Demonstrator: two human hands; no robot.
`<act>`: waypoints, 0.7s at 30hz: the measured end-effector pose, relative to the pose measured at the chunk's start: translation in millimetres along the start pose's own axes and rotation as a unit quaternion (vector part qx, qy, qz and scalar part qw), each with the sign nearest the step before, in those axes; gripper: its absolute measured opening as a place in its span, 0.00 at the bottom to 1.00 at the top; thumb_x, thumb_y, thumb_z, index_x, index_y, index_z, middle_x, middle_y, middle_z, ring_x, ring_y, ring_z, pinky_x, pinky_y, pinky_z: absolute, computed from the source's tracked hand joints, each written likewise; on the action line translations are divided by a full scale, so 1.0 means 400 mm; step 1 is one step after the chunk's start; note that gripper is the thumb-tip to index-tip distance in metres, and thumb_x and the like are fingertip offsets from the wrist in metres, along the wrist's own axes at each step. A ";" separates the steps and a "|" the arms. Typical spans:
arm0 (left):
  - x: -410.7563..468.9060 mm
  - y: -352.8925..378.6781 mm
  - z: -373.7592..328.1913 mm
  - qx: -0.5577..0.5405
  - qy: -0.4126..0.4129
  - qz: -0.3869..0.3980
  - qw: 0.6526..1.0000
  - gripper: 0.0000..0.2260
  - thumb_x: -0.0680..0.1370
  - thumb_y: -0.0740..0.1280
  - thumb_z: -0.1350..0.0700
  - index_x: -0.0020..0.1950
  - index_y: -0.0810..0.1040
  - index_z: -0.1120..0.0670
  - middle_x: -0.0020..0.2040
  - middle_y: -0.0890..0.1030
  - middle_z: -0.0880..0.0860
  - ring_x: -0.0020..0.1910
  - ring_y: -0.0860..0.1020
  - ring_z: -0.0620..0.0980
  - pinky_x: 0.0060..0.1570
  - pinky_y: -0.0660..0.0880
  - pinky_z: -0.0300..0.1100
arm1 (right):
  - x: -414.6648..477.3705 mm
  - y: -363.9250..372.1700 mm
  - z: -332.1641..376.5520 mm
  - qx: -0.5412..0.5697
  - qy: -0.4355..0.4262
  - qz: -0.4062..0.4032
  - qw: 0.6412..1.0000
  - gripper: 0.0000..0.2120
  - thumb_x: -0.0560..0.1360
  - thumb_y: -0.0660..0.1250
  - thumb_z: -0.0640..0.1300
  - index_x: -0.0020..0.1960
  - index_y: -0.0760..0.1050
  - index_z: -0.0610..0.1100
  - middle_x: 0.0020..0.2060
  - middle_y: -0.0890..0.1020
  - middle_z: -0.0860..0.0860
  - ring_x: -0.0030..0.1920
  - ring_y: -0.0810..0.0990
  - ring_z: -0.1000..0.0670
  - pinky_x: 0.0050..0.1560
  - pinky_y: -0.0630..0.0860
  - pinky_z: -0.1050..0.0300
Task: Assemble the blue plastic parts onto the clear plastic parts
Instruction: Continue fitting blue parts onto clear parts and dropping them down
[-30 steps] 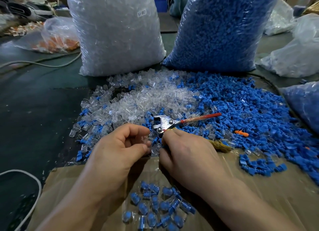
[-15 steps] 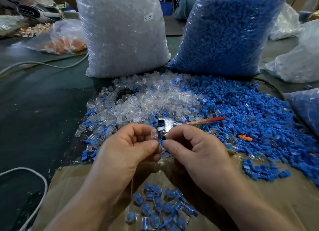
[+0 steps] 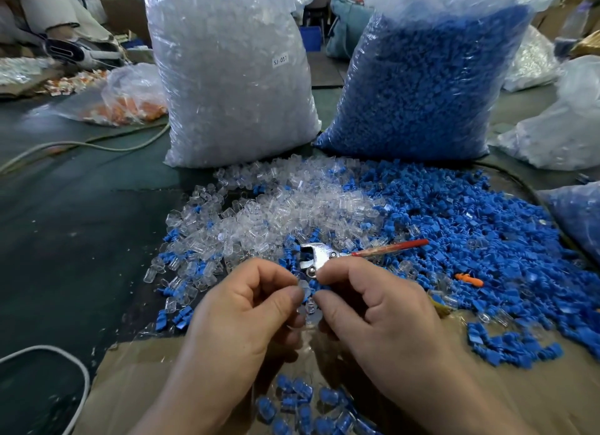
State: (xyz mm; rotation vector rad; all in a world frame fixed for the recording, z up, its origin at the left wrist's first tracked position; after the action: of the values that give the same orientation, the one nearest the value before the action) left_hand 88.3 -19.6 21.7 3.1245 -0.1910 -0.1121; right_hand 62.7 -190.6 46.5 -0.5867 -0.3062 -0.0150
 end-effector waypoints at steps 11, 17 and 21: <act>0.010 0.007 0.013 -0.002 -0.025 0.003 1.000 0.03 0.73 0.75 0.55 0.44 0.85 0.48 0.32 0.83 0.58 0.28 0.80 0.55 0.31 0.78 0.47 | 0.009 -0.005 -0.009 -0.115 -0.098 -0.039 0.988 0.05 0.77 0.64 0.52 0.52 0.77 0.56 0.44 0.79 0.62 0.45 0.77 0.61 0.45 0.72 0.67; 0.006 0.012 -0.003 -0.020 -0.038 0.034 0.999 0.09 0.78 0.70 0.62 0.41 0.84 0.50 0.31 0.81 0.59 0.27 0.79 0.54 0.28 0.78 0.46 | 0.007 0.002 -0.001 -0.128 -0.118 0.023 0.984 0.14 0.79 0.58 0.53 0.56 0.80 0.51 0.48 0.80 0.57 0.45 0.80 0.54 0.42 0.78 0.53; 0.011 0.017 -0.010 -0.079 -0.051 0.043 0.995 0.02 0.69 0.74 0.57 0.40 0.84 0.51 0.31 0.81 0.60 0.28 0.79 0.54 0.27 0.77 0.44 | 0.007 -0.003 -0.001 -0.127 -0.093 0.017 0.987 0.14 0.79 0.57 0.57 0.56 0.78 0.55 0.46 0.79 0.60 0.44 0.80 0.56 0.42 0.76 0.57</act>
State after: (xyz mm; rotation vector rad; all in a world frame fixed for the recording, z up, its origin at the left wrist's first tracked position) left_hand 92.2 -26.9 25.4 2.9499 -0.3009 -0.2724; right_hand 65.2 -191.4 47.7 -0.8497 -0.4791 0.0344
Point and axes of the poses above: each hand's wrist, its own x-axis towards the middle knuckle, its own y-axis out of the palm, z = x × y, the point moved 1 cm from there along x, towards the middle knuckle
